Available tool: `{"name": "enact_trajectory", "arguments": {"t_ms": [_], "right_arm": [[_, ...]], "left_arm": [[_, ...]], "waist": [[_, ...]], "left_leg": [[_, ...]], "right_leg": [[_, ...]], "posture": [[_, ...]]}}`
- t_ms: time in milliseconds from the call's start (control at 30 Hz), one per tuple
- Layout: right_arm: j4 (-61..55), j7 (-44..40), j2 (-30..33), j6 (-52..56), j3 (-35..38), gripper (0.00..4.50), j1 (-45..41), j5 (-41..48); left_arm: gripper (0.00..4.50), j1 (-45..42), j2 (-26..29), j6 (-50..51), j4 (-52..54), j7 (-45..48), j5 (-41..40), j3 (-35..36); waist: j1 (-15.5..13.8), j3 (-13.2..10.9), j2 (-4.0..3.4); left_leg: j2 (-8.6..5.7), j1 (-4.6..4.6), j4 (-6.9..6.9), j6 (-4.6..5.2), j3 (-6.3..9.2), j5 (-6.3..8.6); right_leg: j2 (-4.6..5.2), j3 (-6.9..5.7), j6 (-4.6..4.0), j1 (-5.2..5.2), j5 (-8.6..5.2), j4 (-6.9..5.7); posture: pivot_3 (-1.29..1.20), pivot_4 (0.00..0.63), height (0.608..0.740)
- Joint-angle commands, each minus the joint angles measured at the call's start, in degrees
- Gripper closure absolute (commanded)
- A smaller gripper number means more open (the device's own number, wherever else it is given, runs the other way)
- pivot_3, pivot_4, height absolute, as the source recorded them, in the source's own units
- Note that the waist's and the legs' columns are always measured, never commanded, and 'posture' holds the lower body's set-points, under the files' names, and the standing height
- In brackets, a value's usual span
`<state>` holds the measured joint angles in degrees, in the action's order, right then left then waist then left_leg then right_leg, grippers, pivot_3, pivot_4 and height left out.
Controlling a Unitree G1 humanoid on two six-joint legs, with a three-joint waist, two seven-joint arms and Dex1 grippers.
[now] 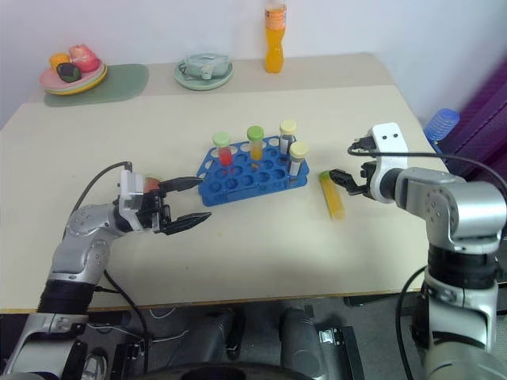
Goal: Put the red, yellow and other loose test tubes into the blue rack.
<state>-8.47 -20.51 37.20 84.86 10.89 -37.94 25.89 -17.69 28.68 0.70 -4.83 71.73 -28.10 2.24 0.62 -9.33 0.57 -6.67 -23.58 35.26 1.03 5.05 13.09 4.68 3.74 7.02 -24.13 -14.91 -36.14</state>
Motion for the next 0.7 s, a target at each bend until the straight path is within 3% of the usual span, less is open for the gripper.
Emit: {"name": "enact_trajectory", "arguments": {"t_ms": [33, 367, 467, 633, 667, 700], "right_arm": [[4.95, 0.03, 0.02, 2.94, -2.95, 0.06, -3.81, -0.83], [16.41, -0.81, -2.43, 1.03, -11.18, 0.06, -8.08, -3.42], [18.92, -2.4, -2.76, -1.13, -14.99, 0.89, -8.74, -4.39], [19.02, -3.91, -2.75, -4.68, -19.65, 3.32, -7.55, -6.61], [18.4, -4.42, -2.43, -5.42, -20.51, 3.66, -7.12, -6.95], [17.06, -5.69, -1.37, -6.89, -21.99, 3.68, -6.33, -7.36]], "left_arm": [[0.28, -0.2, 0.18, -0.27, 2.22, -0.28, -0.35, 0.09], [0.28, 3.35, 1.14, 0.61, 5.59, -1.8, -0.96, 0.82], [0.28, 3.88, 1.36, 0.83, 5.89, -2.27, -1.04, 0.96], [0.28, 4.88, 1.41, 1.22, 6.78, -3.1, -0.97, 1.08], [0.28, 5.07, 1.42, 1.21, 6.9, -3.22, -0.94, 1.1], [0.28, 5.25, 1.41, 1.27, 7.07, -3.46, -0.95, 1.1]], "waist": [[0.02, 0.0, 0.0], [0.3, 0.01, -0.01], [0.5, 0.04, 0.05], [0.63, 0.06, 0.07], [0.66, 0.09, 0.11], [0.68, 0.12, 0.15]], "left_leg": [[0.0, -0.02, -0.01, 0.0, 0.0, 0.0], [0.0, -0.07, 0.02, -0.02, -0.04, -0.02], [0.03, -0.01, 0.11, -0.03, -0.08, -0.03], [0.15, 0.11, 0.23, -0.04, -0.13, -0.03], [0.16, 0.11, 0.23, -0.04, -0.13, -0.03], [0.17, 0.13, 0.23, -0.04, -0.14, -0.03]], "right_leg": [[0.0, 0.0, 0.0, -0.03, 0.0, 0.0], [-0.02, 0.01, -0.02, -0.13, 0.02, -0.08], [-0.05, 0.01, -0.1, -0.05, 0.09, -0.09], [-0.15, -0.03, -0.18, 0.08, 0.2, -0.09], [-0.15, -0.03, -0.17, 0.08, 0.2, -0.09], [-0.16, -0.03, -0.16, 0.09, 0.21, -0.09]], "posture": [[0.0, 0.15, 0.74], [0.0, 0.15, 0.74], [0.0, 0.15, 0.74], [0.0, 0.15, 0.74], [0.0, 0.15, 0.74], [0.0, 0.15, 0.74]]}}
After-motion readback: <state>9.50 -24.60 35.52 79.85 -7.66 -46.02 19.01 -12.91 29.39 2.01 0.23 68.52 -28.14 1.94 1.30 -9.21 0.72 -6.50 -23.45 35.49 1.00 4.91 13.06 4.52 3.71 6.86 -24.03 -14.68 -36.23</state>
